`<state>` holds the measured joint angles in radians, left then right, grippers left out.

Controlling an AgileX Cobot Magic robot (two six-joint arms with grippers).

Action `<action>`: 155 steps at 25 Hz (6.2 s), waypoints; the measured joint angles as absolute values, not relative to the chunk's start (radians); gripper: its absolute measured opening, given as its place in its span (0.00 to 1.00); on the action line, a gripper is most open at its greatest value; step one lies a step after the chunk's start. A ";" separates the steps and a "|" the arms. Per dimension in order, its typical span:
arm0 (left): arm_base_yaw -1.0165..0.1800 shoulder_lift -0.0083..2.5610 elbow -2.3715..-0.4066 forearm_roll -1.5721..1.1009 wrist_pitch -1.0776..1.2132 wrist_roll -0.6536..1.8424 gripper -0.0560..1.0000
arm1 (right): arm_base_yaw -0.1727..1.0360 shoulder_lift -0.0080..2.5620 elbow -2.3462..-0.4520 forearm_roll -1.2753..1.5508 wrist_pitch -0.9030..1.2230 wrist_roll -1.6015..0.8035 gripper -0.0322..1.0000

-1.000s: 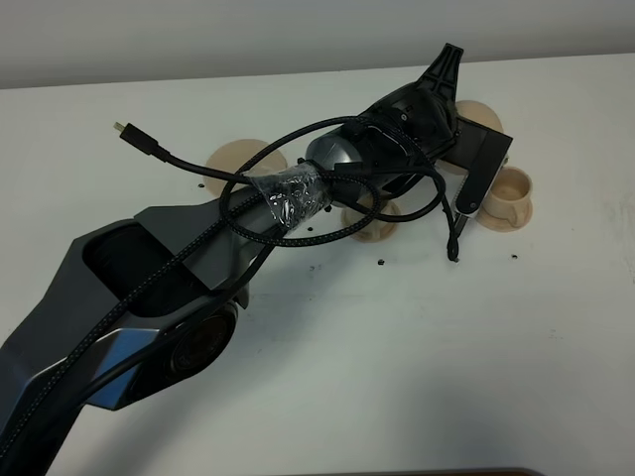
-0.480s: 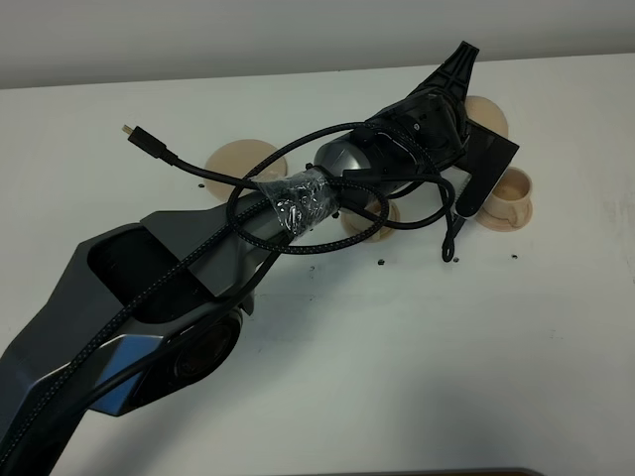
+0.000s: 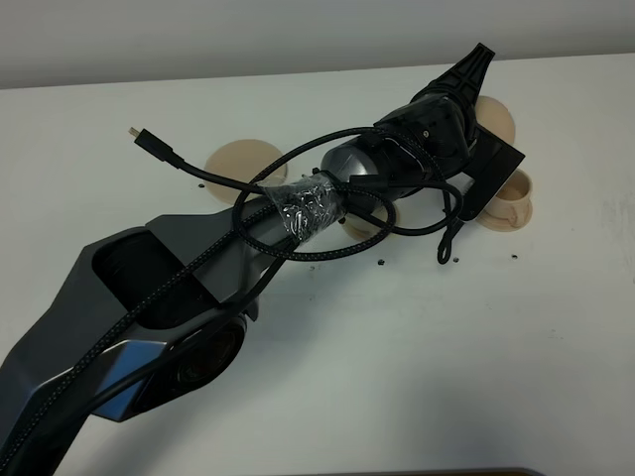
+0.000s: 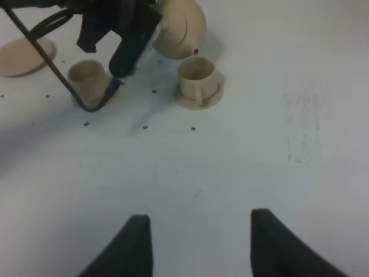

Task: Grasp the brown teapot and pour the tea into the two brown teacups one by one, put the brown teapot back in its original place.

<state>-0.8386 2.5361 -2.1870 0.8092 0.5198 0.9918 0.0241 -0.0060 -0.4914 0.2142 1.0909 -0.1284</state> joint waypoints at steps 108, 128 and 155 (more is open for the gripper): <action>-0.842 2.537 -2.187 1.128 0.318 1.225 0.17 | 0.024 -0.006 -0.491 0.214 1.091 -0.128 0.43; -0.842 2.537 -2.187 0.954 0.399 1.225 0.17 | 0.024 -0.006 -0.491 0.214 1.091 -0.128 0.43; -0.842 2.349 -2.187 0.251 0.992 0.602 0.17 | 0.024 -0.006 -0.491 0.215 1.091 -0.128 0.43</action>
